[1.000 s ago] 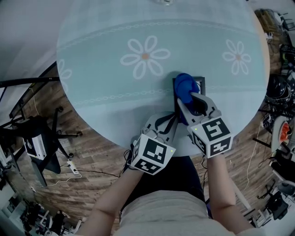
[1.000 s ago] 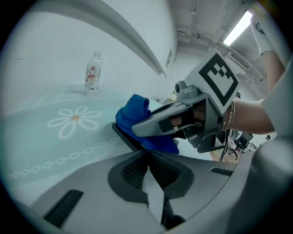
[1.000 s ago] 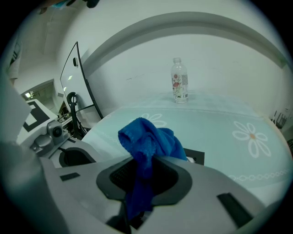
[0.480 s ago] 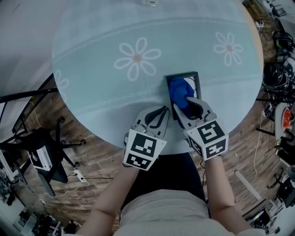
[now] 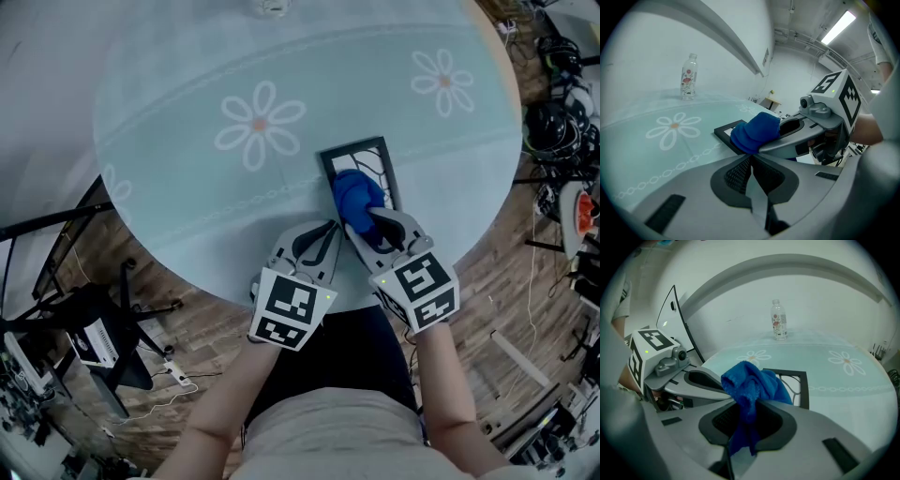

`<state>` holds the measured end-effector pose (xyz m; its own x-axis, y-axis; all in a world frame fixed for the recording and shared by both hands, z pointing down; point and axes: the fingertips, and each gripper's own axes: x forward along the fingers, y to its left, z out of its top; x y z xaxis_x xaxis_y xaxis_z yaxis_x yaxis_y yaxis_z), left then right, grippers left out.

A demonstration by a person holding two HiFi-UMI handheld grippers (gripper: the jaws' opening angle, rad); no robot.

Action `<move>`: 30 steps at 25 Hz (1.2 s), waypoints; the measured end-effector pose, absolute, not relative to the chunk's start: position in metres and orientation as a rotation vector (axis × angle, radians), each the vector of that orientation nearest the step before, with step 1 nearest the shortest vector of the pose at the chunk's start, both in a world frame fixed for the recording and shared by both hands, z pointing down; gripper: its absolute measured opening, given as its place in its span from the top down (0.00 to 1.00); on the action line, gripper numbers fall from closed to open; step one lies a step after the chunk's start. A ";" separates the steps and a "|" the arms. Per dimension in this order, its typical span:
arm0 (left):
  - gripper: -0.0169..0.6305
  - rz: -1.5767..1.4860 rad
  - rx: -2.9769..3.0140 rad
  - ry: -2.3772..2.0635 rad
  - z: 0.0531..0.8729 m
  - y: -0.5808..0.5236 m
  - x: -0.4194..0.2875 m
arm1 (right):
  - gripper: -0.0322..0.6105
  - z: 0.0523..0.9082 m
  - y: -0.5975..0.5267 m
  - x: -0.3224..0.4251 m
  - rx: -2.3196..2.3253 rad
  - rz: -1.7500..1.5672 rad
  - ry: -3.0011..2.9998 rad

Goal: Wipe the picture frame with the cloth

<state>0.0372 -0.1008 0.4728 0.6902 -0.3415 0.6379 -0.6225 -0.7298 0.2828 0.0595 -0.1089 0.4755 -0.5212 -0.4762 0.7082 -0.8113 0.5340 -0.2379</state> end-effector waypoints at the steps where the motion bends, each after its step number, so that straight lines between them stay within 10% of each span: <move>1: 0.93 0.780 2.420 -0.736 0.473 -0.100 0.038 | 0.81 0.475 -0.107 0.060 1.038 0.764 -2.198; 30: 0.93 0.871 2.481 -0.661 0.483 -0.099 0.064 | 0.81 0.473 -0.096 0.098 1.019 0.818 -2.193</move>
